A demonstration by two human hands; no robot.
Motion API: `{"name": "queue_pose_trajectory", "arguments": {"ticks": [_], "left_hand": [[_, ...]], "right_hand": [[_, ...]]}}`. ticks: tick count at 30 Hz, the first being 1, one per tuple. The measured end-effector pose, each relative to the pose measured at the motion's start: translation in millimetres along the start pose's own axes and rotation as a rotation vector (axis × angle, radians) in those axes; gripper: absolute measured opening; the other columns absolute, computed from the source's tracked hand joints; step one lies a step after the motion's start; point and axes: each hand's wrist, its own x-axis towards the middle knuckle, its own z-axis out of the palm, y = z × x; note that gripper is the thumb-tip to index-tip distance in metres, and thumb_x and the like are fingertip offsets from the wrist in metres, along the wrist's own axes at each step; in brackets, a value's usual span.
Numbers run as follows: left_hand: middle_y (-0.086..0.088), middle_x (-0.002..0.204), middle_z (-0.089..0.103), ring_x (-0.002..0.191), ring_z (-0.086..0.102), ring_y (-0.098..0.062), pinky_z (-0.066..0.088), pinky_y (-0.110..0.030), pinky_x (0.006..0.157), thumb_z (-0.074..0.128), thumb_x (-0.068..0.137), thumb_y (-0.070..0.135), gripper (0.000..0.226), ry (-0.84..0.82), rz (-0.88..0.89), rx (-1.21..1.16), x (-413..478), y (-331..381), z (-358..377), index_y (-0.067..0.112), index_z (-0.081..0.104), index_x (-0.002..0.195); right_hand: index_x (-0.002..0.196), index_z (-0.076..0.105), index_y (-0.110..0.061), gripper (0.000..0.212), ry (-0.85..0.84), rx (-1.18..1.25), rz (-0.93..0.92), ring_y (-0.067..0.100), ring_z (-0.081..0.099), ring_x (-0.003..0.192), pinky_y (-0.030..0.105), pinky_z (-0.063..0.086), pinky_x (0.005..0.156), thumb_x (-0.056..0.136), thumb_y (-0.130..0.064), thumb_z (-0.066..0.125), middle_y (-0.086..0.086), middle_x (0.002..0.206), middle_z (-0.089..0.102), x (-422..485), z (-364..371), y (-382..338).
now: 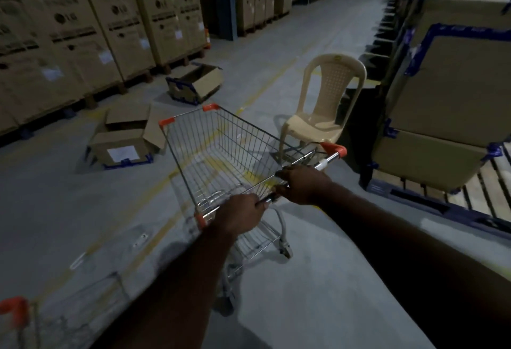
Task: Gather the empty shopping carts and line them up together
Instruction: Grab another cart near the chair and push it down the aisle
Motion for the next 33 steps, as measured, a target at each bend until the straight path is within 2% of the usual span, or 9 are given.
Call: {"name": "queue_pose_trajectory", "arguments": {"ticks": [3,5,10,15,19,23,27,31,33], "left_hand": [[-0.004,0.083,0.065,0.078,0.062,-0.025,0.048,-0.035,0.068,0.041,0.102,0.060,0.049,-0.123,-0.006,-0.179,23.2,-9.5,8.6,0.017,0.062,0.090],[-0.008,0.084,0.068,0.074,0.064,-0.025,0.050,-0.037,0.067,0.039,0.103,0.060,0.055,-0.165,-0.005,-0.248,30.5,-9.8,12.2,0.012,0.065,0.092],[-0.001,0.066,0.053,0.064,0.053,-0.020,0.039,-0.033,0.059,0.033,0.106,0.054,0.055,-0.095,0.093,-0.150,39.1,-11.1,15.3,0.020,0.049,0.066],[-0.001,0.063,0.051,0.058,0.048,-0.015,0.031,-0.030,0.053,0.032,0.107,0.052,0.056,-0.092,0.144,-0.144,48.6,-14.3,14.6,0.018,0.050,0.067],[-0.001,0.067,0.054,0.063,0.053,-0.017,0.032,-0.030,0.054,0.032,0.107,0.052,0.056,-0.061,0.161,-0.085,51.8,-18.1,14.1,0.014,0.058,0.075],[-0.008,0.083,0.063,0.082,0.063,-0.027,0.042,-0.033,0.065,0.030,0.105,0.058,0.064,0.009,0.176,0.020,53.6,-21.2,14.8,0.009,0.069,0.095],[-0.010,0.101,0.071,0.085,0.062,-0.027,0.048,-0.036,0.072,0.023,0.101,0.066,0.069,0.017,0.185,0.084,58.0,-27.9,16.2,0.018,0.072,0.108],[-0.006,0.090,0.067,0.077,0.054,-0.021,0.041,-0.033,0.067,0.021,0.101,0.068,0.065,-0.015,0.183,0.149,55.4,-28.6,13.2,0.020,0.063,0.086],[-0.003,0.084,0.063,0.077,0.057,-0.023,0.046,-0.035,0.069,0.019,0.099,0.072,0.064,-0.019,0.173,0.192,53.8,-26.8,12.4,0.023,0.055,0.078]], "right_hand": [[0.123,0.067,-0.020,0.048,-0.082,-0.023,0.080,0.028,0.061,0.117,0.041,0.049,0.100,0.100,-0.055,0.044,0.008,0.123,0.067,29.4,16.0,4.5],[0.109,0.073,-0.019,0.056,-0.169,-0.079,0.133,0.027,0.063,0.111,0.042,0.046,0.101,0.100,-0.062,0.037,0.008,0.112,0.070,42.5,26.1,6.8],[0.089,0.072,-0.020,0.065,-0.219,-0.218,0.121,0.023,0.065,0.097,0.037,0.043,0.099,0.101,-0.064,0.026,0.008,0.098,0.071,63.8,29.1,11.7],[0.086,0.073,-0.021,0.063,-0.150,-0.243,0.082,0.017,0.057,0.079,0.038,0.039,0.100,0.104,-0.057,0.025,0.005,0.089,0.073,67.7,36.4,14.3],[0.087,0.073,-0.020,0.065,-0.130,-0.239,0.074,0.021,0.065,0.091,0.041,0.037,0.102,0.104,-0.057,0.023,0.006,0.089,0.073,68.6,41.3,15.1],[0.092,0.075,-0.020,0.067,-0.115,-0.228,0.087,0.023,0.066,0.099,0.043,0.033,0.105,0.103,-0.060,0.021,0.007,0.095,0.074,69.6,45.9,16.5],[0.098,0.076,-0.021,0.074,-0.127,-0.200,0.121,0.024,0.064,0.108,0.047,0.033,0.108,0.100,-0.065,0.017,0.007,0.104,0.074,68.4,49.9,16.5],[0.093,0.076,-0.021,0.078,-0.141,-0.184,0.116,0.024,0.065,0.100,0.044,0.037,0.104,0.100,-0.067,0.014,0.006,0.093,0.072,56.8,48.8,14.4],[0.097,0.075,-0.021,0.076,-0.125,-0.180,0.115,0.025,0.065,0.103,0.042,0.039,0.101,0.100,-0.067,0.015,0.008,0.098,0.072,49.7,47.2,14.1]]}}
